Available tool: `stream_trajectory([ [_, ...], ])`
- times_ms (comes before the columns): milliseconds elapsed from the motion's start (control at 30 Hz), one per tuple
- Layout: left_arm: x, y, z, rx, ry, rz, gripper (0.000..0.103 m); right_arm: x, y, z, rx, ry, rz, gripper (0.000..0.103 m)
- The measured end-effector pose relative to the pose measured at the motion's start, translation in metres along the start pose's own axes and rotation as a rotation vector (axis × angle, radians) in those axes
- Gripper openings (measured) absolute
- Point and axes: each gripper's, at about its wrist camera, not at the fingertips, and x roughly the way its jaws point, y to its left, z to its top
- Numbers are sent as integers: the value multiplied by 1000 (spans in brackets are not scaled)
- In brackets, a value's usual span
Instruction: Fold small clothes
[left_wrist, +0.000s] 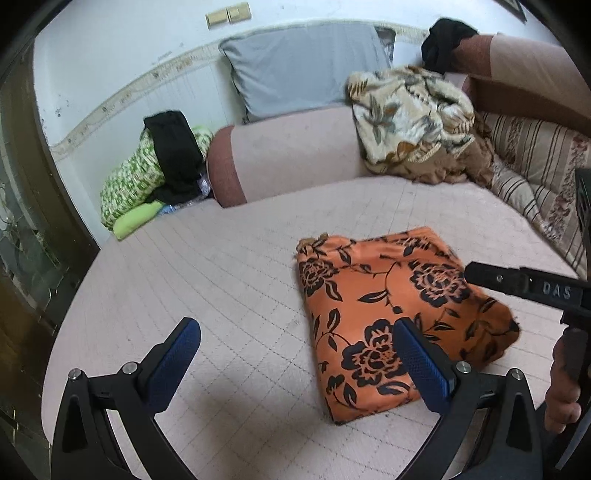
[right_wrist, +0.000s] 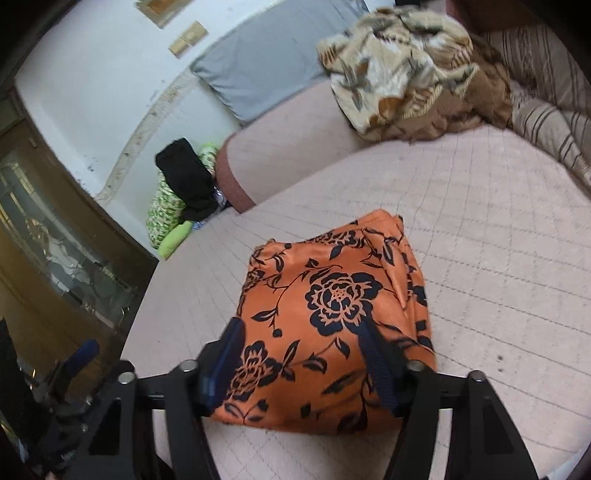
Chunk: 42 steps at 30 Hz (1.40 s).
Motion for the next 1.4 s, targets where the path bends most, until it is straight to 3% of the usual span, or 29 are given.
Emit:
stream_trajectory([
  [333, 112, 6, -6, -75, 227, 24, 103, 81, -32, 21, 161, 124, -30, 56],
  [400, 139, -2, -16, -55, 295, -11, 103, 89, -31, 18, 127, 128, -67, 52],
  [467, 147, -5, -24, -64, 284, -54, 103, 93, -23, 14, 39, 126, -112, 50],
  [600, 146, -6, -27, -70, 270, -65, 103, 94, -21, 5, -14, 97, -118, 50],
  [800, 121, -11, -19, 1, 312, -36, 103, 64, -29, 3, 73, 74, -27, 49],
  [933, 88, -13, -26, 46, 238, -5, 103, 19, -17, -8, -5, 40, -11, 50],
  [1000, 79, -14, -36, 44, 238, -20, 103, 10, -16, -17, -19, 59, 16, 50],
  [1067, 86, -17, -46, 54, 276, -28, 103, 19, -25, -33, 10, 135, 14, 49],
  [1133, 94, -17, -51, 52, 309, -45, 103, 27, -33, -42, 14, 148, -4, 39],
  [1267, 88, -10, -28, 73, 291, -46, 103, 21, -35, -21, 47, 160, 19, 37],
  [1333, 84, -4, -12, 77, 238, -18, 103, 18, -35, -5, 40, 117, 12, 37],
  [1400, 94, 4, 5, 64, 244, -16, 103, 20, -37, 15, 54, 96, 9, 39],
])
